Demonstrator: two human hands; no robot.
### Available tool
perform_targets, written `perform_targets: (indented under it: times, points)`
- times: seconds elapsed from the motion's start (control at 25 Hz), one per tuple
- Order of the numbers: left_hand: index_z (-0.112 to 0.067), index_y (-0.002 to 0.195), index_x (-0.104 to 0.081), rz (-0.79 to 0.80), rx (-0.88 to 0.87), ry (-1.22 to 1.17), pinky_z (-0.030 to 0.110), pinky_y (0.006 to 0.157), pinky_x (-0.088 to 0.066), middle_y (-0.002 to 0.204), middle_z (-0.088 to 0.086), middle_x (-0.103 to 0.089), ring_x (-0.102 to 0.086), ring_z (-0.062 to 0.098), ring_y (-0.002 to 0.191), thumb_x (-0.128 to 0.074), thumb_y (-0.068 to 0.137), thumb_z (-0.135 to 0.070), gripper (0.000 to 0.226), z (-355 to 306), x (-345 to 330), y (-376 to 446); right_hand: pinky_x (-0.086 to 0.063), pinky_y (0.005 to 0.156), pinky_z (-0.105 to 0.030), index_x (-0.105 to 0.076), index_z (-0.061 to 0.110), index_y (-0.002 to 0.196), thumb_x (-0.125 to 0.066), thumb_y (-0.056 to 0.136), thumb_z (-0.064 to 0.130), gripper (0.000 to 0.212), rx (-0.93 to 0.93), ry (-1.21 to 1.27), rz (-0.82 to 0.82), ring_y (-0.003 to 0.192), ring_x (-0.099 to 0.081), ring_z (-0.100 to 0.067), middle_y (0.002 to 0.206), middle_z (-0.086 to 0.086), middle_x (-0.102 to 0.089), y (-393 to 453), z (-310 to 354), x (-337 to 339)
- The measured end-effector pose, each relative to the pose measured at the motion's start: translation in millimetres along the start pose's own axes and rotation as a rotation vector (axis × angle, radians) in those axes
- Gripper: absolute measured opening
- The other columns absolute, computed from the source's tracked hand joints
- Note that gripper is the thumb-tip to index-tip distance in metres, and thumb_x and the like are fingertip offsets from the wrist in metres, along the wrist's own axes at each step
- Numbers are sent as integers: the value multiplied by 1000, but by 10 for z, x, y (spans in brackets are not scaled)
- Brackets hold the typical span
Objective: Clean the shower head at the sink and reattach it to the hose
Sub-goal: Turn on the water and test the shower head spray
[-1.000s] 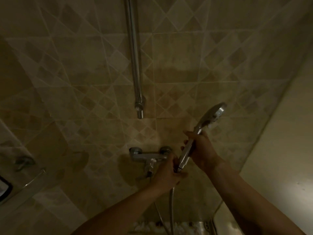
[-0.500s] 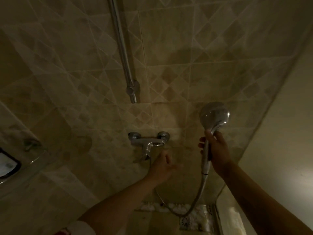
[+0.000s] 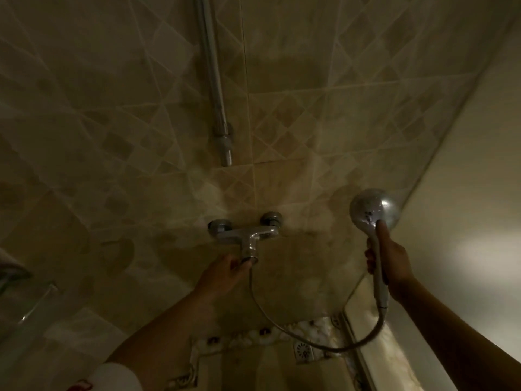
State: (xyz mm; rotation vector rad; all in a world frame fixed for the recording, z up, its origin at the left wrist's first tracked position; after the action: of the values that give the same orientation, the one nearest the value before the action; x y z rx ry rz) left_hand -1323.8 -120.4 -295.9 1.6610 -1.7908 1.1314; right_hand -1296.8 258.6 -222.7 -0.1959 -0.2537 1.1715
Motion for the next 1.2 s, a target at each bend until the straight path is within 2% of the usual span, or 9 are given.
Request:
perform_targets:
  times: [0.12,0.2,0.28,0.36,0.52,0.64,0.88,0.96,1.2]
  points:
    - [-26,105,-59,181,-146,-21,36,92,-49,113,2,-67,-62,22,108,-46,83,-68,49,-58,-99,125,-39,52,-29,-63,8,74,-47,79,79,73,-18,-9,-74,49,-45,-19,61,-9,-52,-199,-69,-47]
    - [-23,124,-54,291,-164,-59,34,96,-44,127,5,-61,-56,24,119,-45,87,-65,57,-18,-176,195,-38,53,-29,-62,7,76,-43,82,77,73,-23,-30,-107,51,-44,-19,63,-9,-52,-372,-75,-44]
    - [-23,131,-51,336,-150,-51,32,96,-42,133,7,-57,-52,26,123,-40,83,-72,69,40,-208,248,-40,55,-29,-62,7,78,-39,84,76,73,-20,-49,-130,54,-45,-20,66,-9,-54,-528,-92,22]
    - [-20,130,-54,356,-162,-23,32,96,-42,131,9,-58,-53,26,122,-36,77,-78,80,63,-251,291,-41,55,-29,-62,7,76,-38,85,76,73,-15,-55,-166,54,-46,-20,65,-8,-54,-656,-115,122]
    - [-17,127,-55,354,-180,-39,29,87,-40,129,11,-59,-54,27,119,-37,91,-63,61,23,-299,299,-41,52,-28,-61,7,73,-39,84,79,76,-16,-73,-196,51,-46,-18,60,-6,-54,-807,-165,261]
    - [-15,125,-58,331,-159,-66,28,86,-39,128,11,-60,-54,27,119,-42,92,-58,57,12,-296,298,-41,49,-27,-62,5,74,-42,73,83,80,0,-88,-206,49,-46,-16,60,-6,-54,-850,-197,379]
    - [-10,122,-61,290,-89,-66,35,97,-43,124,14,-63,-56,29,117,-38,85,-71,74,58,-305,356,-40,49,-27,-61,5,72,-41,78,79,77,31,-91,-225,49,-45,-16,60,-7,-54,-882,-203,624]
    - [-6,117,-62,261,-84,-42,35,93,-43,119,18,-64,-58,31,112,-36,86,-69,75,52,-314,369,-40,49,-28,-62,5,73,-41,81,79,78,40,-86,-238,49,-45,-16,61,-7,-54,-876,-212,693]
    - [-3,92,-66,178,-102,-25,30,70,-36,97,26,-68,-63,36,96,-42,94,-51,54,19,-352,379,-40,53,-28,-62,6,72,-36,88,74,75,47,-78,-296,50,-45,-18,61,-8,-55,-872,-242,881]
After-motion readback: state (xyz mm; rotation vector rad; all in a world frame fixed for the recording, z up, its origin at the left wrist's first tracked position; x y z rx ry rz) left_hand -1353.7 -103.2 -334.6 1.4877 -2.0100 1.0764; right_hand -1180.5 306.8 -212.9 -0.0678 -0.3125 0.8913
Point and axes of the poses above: each hand's wrist, its own y-axis towards the middle knuckle, its own x-axis out of the back of the hand, z = x × y, the point moved 7 cm from there along y, towards the middle knuckle
